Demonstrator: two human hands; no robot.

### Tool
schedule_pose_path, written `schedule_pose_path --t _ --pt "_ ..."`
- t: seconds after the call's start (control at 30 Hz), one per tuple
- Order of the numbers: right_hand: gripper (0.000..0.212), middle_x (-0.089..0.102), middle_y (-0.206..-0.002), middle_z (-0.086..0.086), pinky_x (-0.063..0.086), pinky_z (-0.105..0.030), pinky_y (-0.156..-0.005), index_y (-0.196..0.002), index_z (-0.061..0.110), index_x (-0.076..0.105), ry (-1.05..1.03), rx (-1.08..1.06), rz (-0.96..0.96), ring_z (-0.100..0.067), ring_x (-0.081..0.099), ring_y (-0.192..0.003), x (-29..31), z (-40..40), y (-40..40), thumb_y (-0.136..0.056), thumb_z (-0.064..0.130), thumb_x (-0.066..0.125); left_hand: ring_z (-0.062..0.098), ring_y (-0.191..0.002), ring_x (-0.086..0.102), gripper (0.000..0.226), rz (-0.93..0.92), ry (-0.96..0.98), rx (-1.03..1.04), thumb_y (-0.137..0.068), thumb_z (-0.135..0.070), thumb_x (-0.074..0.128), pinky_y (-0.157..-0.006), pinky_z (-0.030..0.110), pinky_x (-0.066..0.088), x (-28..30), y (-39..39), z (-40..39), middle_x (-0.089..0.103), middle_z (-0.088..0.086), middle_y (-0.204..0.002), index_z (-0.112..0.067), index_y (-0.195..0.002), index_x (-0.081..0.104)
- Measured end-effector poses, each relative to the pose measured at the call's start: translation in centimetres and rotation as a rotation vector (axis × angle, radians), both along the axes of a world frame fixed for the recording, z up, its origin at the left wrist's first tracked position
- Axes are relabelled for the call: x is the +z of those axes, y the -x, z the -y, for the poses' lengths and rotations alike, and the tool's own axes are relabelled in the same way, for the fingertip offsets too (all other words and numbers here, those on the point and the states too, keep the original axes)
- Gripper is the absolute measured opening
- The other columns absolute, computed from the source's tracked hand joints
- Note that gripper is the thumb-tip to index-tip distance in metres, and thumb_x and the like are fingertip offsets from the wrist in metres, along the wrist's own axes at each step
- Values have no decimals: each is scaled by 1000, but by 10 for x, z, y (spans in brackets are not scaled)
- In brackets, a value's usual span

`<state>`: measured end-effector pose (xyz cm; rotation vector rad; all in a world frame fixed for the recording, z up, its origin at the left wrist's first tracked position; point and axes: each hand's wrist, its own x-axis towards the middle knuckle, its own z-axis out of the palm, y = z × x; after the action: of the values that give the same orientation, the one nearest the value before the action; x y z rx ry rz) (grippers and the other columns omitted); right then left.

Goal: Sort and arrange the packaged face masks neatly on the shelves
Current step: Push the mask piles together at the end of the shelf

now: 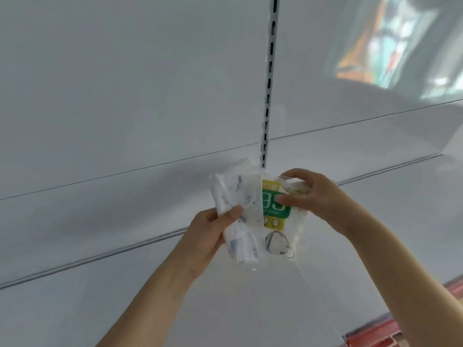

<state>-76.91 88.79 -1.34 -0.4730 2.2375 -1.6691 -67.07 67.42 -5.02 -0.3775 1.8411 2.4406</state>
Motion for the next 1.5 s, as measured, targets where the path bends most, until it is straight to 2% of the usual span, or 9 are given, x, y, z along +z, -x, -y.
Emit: schedule_pose_path --t 0.23,0.43,0.53,0.7,0.87,1.13,1.23,1.33,1.5 --pt "41 75 -110 -13 55 -44 -89 -119 10 66 410 133 551 -29 73 -101 -7 155 -107 -86 35 63 25 -105 74 34 -80 -40 433 -84 -25 69 -86 34 60 23 -120 96 77 13 -112 -6 -111 73" --pt "29 77 -105 -11 62 -34 -73 -112 6 67 372 336 492 -25 76 -91 26 273 -200 -88 21 61 24 -101 75 20 -93 103 780 -95 -26 68 -91 37 59 32 -249 200 79 10 -104 -8 -101 76" --pt "17 79 -93 -4 61 -24 -59 -104 11 67 372 366 452 -16 76 -79 32 355 -262 -94 21 58 15 -81 76 22 -80 332 1120 -95 -33 68 -67 27 58 36 -338 273 78 7 -86 -12 -89 76" --pt "24 77 -103 -7 62 -31 -76 -113 9 67 334 459 389 -22 75 -94 25 501 -366 -97 24 59 12 -63 65 29 -35 539 1370 -94 -40 67 -58 26 50 35 -479 387 70 -3 -69 -13 -84 68" --pt "20 78 -90 -6 58 -42 -85 -103 14 69 252 376 304 -27 75 -86 24 626 -431 -92 32 69 23 -84 74 24 79 437 1398 -101 -38 57 -76 45 59 39 -568 485 76 5 -92 -16 -92 66" --pt "65 52 -120 -17 44 -41 -85 -123 1 46 -469 110 -474 -34 53 -102 -10 683 -440 -85 48 70 23 -74 65 13 120 285 1336 -94 -13 57 -67 31 47 45 -612 561 72 10 -88 -11 -88 69" --pt "65 46 -127 -16 41 -41 -92 -132 7 46 -232 -108 -767 -34 49 -112 9 675 -462 -85 44 71 16 -64 70 9 35 204 1339 -95 -8 62 -58 28 53 46 -617 568 74 9 -83 -10 -89 68" --pt "55 57 -118 4 47 -23 -77 -132 21 48 127 249 -575 -14 61 -99 38 685 -509 -89 51 63 20 -72 73 6 -52 159 1284 -96 -9 64 -66 34 59 44 -614 570 76 13 -91 -9 -93 69" --pt "24 78 -90 -2 59 -27 -62 -107 11 68 -60 934 79 -23 76 -75 56 737 -569 -90 28 72 20 -78 76 6 -180 55 1383 -97 -7 64 -65 31 62 43 -639 591 78 12 -94 -6 -95 69"
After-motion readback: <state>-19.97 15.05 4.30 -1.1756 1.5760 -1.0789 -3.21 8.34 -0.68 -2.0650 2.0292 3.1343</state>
